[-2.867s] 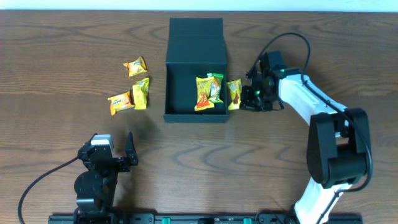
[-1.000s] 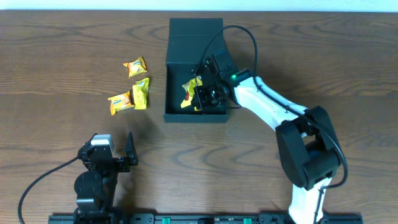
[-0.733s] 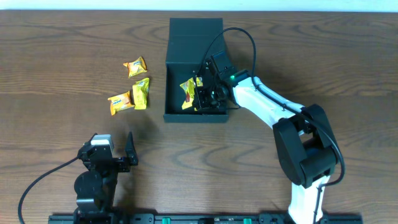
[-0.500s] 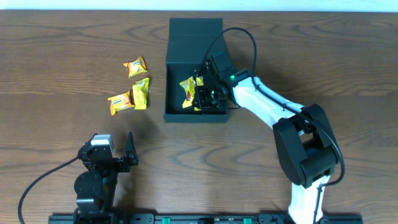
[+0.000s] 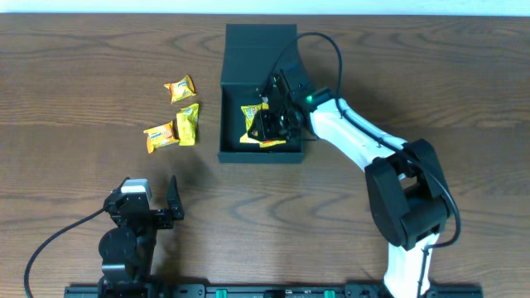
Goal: Pack container
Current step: 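Release the packet and push it down inside the box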
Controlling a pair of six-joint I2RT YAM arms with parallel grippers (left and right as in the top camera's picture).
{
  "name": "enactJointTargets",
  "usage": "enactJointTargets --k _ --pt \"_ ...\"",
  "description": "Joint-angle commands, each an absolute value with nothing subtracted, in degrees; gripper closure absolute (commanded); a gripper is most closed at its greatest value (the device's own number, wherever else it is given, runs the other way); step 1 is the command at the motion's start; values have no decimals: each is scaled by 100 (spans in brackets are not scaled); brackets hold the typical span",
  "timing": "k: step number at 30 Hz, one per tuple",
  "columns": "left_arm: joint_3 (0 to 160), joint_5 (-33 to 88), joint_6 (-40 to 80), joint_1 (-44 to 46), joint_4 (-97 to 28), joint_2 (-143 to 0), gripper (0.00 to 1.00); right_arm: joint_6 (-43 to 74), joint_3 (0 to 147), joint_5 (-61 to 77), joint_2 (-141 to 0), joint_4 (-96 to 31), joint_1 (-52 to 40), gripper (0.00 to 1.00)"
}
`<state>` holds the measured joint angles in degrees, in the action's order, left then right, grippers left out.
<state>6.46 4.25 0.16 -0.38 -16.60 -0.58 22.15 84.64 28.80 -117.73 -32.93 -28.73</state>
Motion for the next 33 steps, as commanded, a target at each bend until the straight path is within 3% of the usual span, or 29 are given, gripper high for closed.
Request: enactJointTargets --k 1,4,7,17,33 --pt "561 388 38 -73 -1850 -27 5 2222 8882 2626 -11754 -3518 -2917 68" --pt "563 388 40 -73 -1850 -27 4 2036 9181 2436 -11754 -3763 -2923 75" --pt "563 388 38 -73 -1850 -27 4 1754 9384 2228 -11754 -3798 -3013 98" --pt "563 388 38 -73 -1850 -27 5 1752 9384 663 -11848 -3739 -3535 98" --pt "561 388 38 -73 -1850 -27 5 1774 9384 449 -12287 -3061 -3614 98"
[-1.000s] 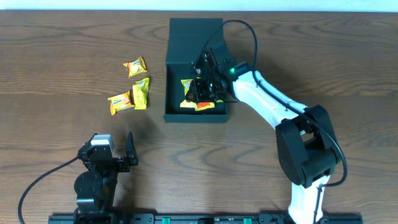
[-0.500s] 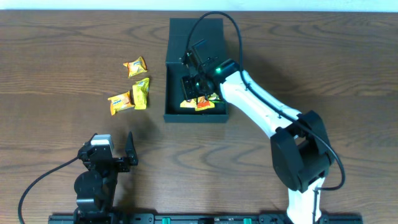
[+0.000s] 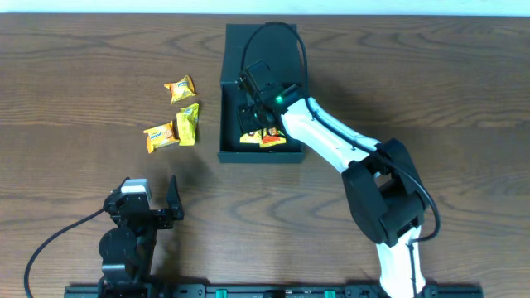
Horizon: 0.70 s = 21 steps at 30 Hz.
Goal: Pack container
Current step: 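Release the packet and push it down inside the box, then raise the right gripper out of the box to the right side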
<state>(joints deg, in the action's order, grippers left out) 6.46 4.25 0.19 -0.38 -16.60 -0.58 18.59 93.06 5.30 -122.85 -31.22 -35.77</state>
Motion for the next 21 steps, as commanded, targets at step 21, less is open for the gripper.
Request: enactJointTargets --k 21 --pt "561 388 38 -73 -1850 -27 5 1750 9378 143 -12763 -2893 -3695 98"
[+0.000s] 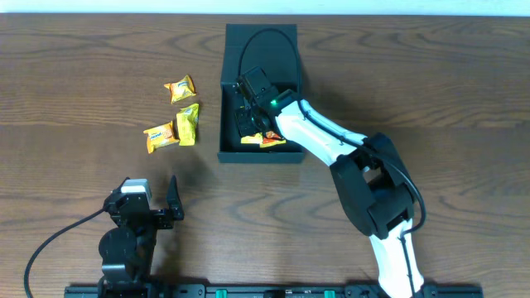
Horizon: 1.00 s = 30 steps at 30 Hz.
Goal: Pack container
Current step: 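Raise the right gripper out of the box to the right side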
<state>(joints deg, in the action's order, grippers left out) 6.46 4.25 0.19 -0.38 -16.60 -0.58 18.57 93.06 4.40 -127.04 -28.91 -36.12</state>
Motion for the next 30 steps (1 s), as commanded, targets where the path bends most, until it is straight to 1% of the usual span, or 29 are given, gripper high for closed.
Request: enactJointTargets --k 1,11,17,22,25,27,30 --pt "563 388 38 -73 -1850 -27 5 1752 9378 84 -12763 -2891 -3695 98" --pt "563 388 38 -73 -1850 -27 5 1750 9476 145 -12720 -2832 -3721 99" --pt "563 388 38 -73 -1850 -27 5 1594 10383 261 -12230 -3721 -3710 99" --pt "563 388 38 -73 -1850 -27 4 1295 10851 80 -11301 -4517 -3660 99" --pt "563 388 38 -73 -1850 -27 4 991 10857 -158 -10499 -4838 -3398 99" --pt "563 388 38 -73 -1850 -27 5 596 10853 -193 -10009 -5083 -2993 98" --pt "563 388 38 -73 -1850 -27 5 502 10851 -82 -9692 -5507 -2252 99"
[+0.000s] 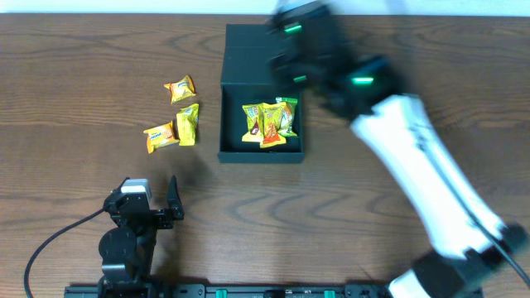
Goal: Pack container
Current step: 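Raise the right gripper out of the box to the right side, then move the left gripper to the yellow packets left of the box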
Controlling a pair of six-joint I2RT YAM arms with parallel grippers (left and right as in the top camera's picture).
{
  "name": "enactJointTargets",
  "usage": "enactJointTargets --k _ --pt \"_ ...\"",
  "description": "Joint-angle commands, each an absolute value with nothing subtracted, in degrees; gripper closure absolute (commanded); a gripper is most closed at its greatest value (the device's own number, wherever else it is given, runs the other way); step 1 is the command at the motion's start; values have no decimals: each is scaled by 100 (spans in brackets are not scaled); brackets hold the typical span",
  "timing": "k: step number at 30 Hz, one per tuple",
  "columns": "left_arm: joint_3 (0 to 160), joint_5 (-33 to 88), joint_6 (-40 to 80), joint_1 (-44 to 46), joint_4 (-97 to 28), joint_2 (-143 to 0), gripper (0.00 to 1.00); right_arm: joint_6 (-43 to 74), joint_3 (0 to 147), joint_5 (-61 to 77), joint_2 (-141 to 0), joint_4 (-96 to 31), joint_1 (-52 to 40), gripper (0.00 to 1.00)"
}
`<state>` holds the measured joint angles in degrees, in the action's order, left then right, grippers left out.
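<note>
A black box (261, 155) stands at mid-table with its lid (248, 50) folded back. Inside lie three snack packets: a yellow one (251, 122), an orange one (270, 126) and a green one (286, 116). Three yellow packets lie left of the box: one at the back (180, 88), one close to the box wall (189, 122) and one further left (160, 136). My right gripper (300, 41) is a raised, blurred shape over the lid and the box's back right; its fingers cannot be made out. My left gripper (141, 203) rests open at the front left, holding nothing.
The right arm's white link (431, 182) crosses the right half of the view, high above the wooden table (74, 50). A black rail (248, 291) runs along the front edge. The left arm's cable (50, 240) loops beside its base.
My right gripper was low inside the box over the packets. Now it is raised and blurred over the lid, and the three packets in the box show uncovered, a green one among them.
My right gripper was in the box at its right side over yellow packets, then further left in the box at the two following moments. Now it is raised out of the box. The three packets outside and the left arm have stayed put throughout.
</note>
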<state>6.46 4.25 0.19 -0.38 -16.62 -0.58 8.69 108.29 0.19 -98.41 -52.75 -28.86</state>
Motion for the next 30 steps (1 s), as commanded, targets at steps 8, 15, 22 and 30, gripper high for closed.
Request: enactJointTargets --k 8,15,22,30 --pt "563 587 270 -71 -1761 -27 5 -458 10064 2276 -9666 -5988 99 98" --pt "561 2377 5234 -73 -1798 -27 5 -460 9428 2274 -9666 -5634 290 98" --pt "561 2438 5723 -71 -1079 -27 4 -458 9421 2276 -9666 -5555 263 98" --pt "878 2812 4574 -71 -370 -1282 4 -458 9421 2276 -9666 -5483 255 99"
